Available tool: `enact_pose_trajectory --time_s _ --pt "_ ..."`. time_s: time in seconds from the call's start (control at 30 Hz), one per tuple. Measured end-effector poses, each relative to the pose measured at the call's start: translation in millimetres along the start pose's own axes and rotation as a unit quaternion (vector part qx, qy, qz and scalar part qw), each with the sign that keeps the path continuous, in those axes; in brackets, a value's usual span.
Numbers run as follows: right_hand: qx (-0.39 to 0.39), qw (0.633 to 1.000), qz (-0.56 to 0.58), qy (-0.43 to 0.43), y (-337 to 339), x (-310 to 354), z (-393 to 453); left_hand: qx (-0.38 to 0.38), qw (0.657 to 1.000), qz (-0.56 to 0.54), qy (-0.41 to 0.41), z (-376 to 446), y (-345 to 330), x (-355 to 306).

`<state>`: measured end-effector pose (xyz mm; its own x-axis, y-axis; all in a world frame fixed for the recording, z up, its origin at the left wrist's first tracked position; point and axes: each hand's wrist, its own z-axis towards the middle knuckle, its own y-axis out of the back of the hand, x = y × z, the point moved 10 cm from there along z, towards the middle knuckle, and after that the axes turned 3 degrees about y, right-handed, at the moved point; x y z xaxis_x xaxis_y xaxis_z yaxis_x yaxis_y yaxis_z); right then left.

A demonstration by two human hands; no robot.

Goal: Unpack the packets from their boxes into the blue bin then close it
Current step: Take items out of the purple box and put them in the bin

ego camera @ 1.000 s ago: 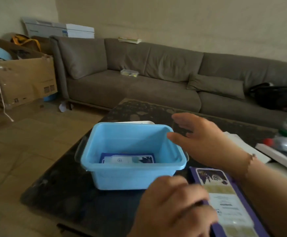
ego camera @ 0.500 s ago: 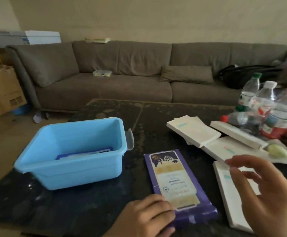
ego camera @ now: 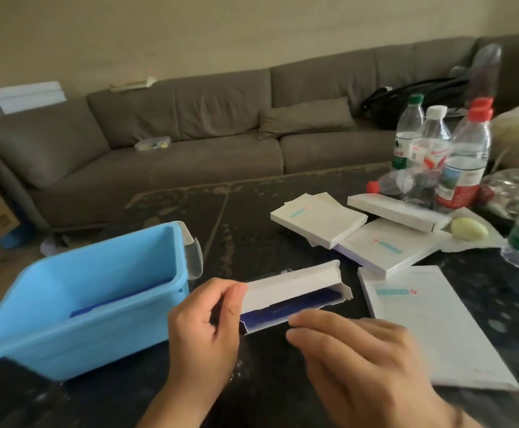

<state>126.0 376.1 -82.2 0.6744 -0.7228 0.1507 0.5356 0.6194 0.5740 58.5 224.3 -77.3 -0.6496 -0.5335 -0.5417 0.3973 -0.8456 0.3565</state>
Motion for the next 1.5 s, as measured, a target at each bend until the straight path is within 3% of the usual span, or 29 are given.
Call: enact_pose_trajectory --time_s 0.17,0.27,0.6,0.7,0.8,0.87,0.97,1.03,1.1,1.17,1.2,1.23,1.3,1.37,1.43,1.5 --pt "0.065 0.991 -0.09 -0.068 -22.4 -21.2 2.1 0.003 1.0 -0.017 -0.021 2.7 -4.8 -8.5" --pt "0.087 0.988 -0.122 -0.044 -26.5 -22.3 -0.9 0.011 0.999 -0.025 -0.019 1.0 -7.5 -6.2" --pt "-0.006 0.972 -0.234 0.017 49.9 31.1 3.0 0.106 0.993 -0.045 -0.027 -8.1 -14.2 -2.0" --pt "-0.036 0.981 -0.192 -0.011 77.5 19.2 12.4 0.184 0.977 -0.069 -0.077 -15.7 -21.4 -10.1" --pt "-0.006 0.995 -0.085 -0.057 87.3 -1.7 29.4 0.263 0.955 -0.057 -0.123 -22.2 -28.6 -20.1" --pt "0.019 0.995 -0.019 -0.094 90.5 -14.0 41.6 0.29 0.949 -0.049 -0.116 -22.4 -30.5 -21.2" --pt "0.016 0.997 -0.004 -0.081 103.8 -12.6 66.9 0.334 0.937 -0.036 -0.098 -27.3 -36.4 -15.6" --pt "0.033 0.996 0.018 -0.083 107.9 -9.7 89.3 0.369 0.927 -0.053 -0.041 -33.8 -43.4 -4.5" --pt "0.099 0.986 0.063 -0.116 93.1 -16.4 111.2 0.361 0.905 -0.184 0.132 -33.2 -41.5 10.4" --pt "0.168 0.971 0.101 -0.135 67.8 -22.4 127.5 0.316 0.8 -0.413 0.299 -37.7 -41.0 20.1" --pt "0.189 0.966 0.109 -0.139 55.8 -24.0 134.8 0.306 0.748 -0.49 0.327 -36.5 -42.2 14.4" --pt "0.204 0.962 0.112 -0.145 43.3 -25.1 141.5 0.311 0.729 -0.513 0.331 -33.9 -41.3 5.7" --pt "0.207 0.958 0.114 -0.162 19.3 -30.2 149.9 0.303 0.764 -0.471 0.321 -25.6 -36.6 -0.4" --pt "0.131 0.968 0.106 -0.187 10.2 -40.4 153.0 0.217 0.788 -0.452 0.357 -15.8 -23.7 7.6" --pt "0.003 0.961 0.139 -0.237 16.5 -51.4 144.3 0.107 0.751 -0.496 0.422 -11.7 -9.4 23.6" --pt "-0.037 0.916 0.253 -0.308 3.9 -54.7 125.5 0.009 0.692 -0.564 0.451 -6.1 8.1 33.3"
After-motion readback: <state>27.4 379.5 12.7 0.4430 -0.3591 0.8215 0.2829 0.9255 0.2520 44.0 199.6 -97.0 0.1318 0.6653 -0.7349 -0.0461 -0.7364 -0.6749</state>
